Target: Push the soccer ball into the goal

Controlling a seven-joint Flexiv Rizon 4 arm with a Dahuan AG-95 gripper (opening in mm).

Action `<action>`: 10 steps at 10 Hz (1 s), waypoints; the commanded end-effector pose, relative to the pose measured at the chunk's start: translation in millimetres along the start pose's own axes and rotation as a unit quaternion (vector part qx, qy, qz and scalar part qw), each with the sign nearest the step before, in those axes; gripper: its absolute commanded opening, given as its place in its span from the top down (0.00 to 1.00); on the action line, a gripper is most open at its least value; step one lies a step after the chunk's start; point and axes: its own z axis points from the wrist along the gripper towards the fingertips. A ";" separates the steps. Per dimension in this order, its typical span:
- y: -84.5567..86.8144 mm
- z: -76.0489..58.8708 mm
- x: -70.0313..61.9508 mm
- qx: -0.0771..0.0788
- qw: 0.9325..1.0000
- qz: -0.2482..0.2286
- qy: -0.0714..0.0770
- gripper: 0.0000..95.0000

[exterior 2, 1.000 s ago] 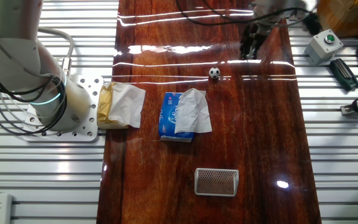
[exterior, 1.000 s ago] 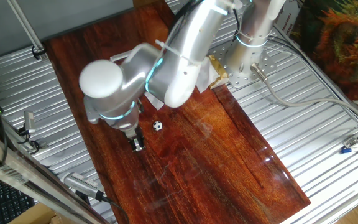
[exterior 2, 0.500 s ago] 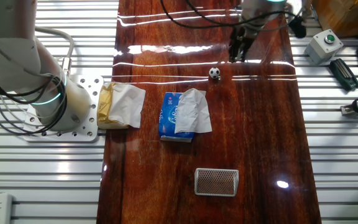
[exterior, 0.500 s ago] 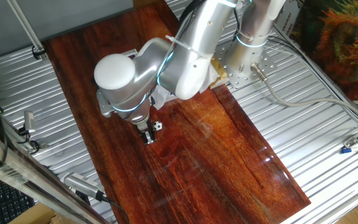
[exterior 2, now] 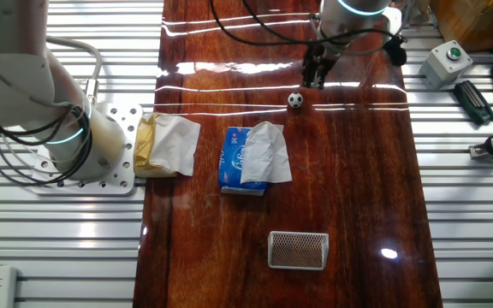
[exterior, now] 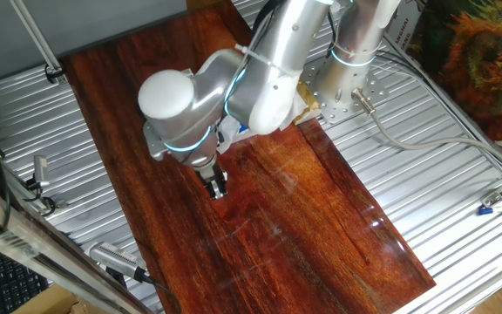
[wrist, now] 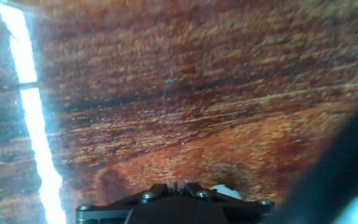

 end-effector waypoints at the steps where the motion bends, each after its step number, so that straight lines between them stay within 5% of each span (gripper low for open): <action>1: -0.6 -0.4 9.4 0.017 0.999 0.003 -0.032 1.00; 3: -1.0 0.4 13.9 0.025 0.999 0.004 -0.048 1.00; 10: -1.9 -1.7 15.0 0.025 0.998 0.009 -0.054 1.00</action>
